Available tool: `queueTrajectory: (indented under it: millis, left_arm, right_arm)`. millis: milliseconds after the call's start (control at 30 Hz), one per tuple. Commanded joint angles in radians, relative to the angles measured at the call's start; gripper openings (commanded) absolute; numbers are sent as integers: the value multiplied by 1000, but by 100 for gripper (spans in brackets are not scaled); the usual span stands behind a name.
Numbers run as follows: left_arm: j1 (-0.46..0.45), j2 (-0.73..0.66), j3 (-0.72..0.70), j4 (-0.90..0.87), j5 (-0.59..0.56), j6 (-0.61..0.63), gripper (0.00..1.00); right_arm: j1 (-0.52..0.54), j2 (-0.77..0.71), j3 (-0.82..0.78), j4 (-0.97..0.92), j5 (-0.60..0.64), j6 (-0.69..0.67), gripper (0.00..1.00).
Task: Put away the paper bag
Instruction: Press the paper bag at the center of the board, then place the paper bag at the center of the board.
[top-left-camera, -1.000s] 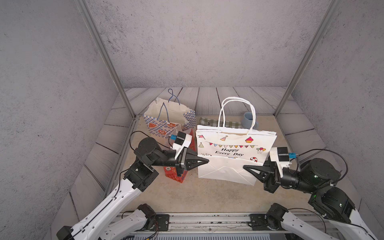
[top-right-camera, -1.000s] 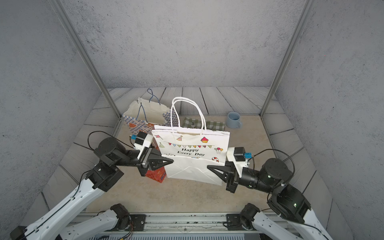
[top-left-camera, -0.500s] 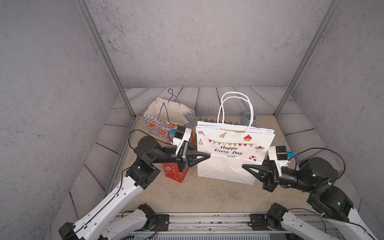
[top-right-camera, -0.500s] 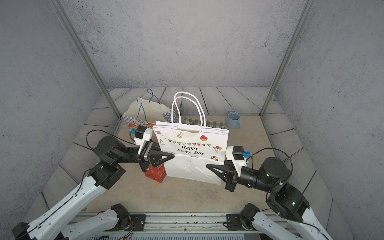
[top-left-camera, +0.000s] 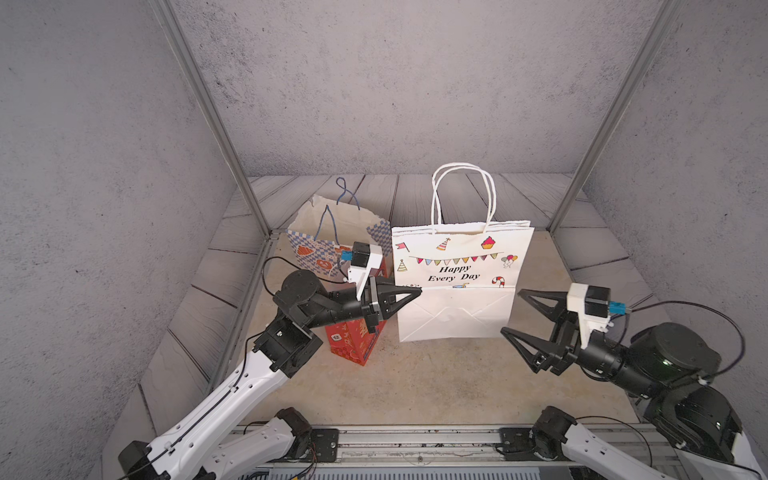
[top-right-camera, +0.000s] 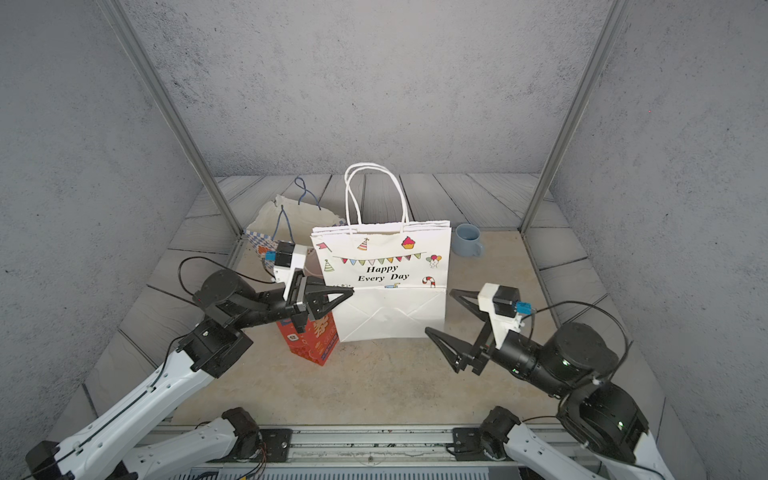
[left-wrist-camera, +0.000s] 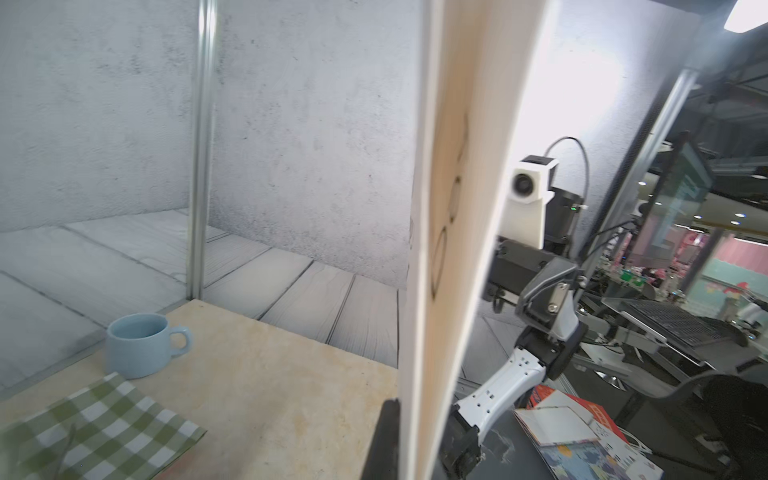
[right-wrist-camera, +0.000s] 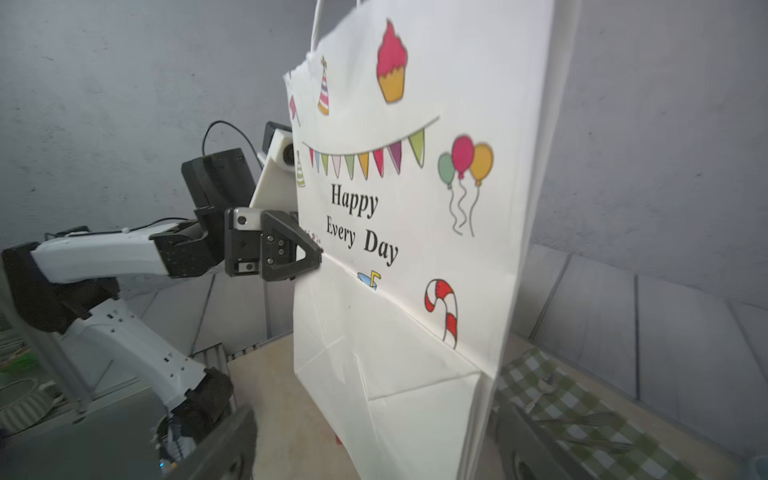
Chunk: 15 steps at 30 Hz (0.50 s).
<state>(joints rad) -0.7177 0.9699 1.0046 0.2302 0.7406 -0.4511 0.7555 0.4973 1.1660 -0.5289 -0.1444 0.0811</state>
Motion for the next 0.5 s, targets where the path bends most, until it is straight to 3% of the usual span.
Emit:
queueTrajectory:
  millis: [0, 100, 200, 267, 467]
  left_arm:
    - [-37, 74, 46, -24, -112, 2, 0]
    - [-115, 155, 91, -73, -165, -13, 0]
    - [-214, 245, 130, -73, -239, 6, 0]
    - [-261, 318, 155, -34, -294, -23, 0]
    - [-359, 533, 210, 152, -382, -175, 0]
  right_arm:
    - [1, -100, 9, -13, 364, -75, 90]
    - [1, -155, 7, -22, 585, -45, 91]
    - [0, -169, 32, -59, 695, 10, 92]
    - [1, -165, 46, -99, 708, 35, 92]
    - [1, -99, 92, -190, 594, 59, 95]
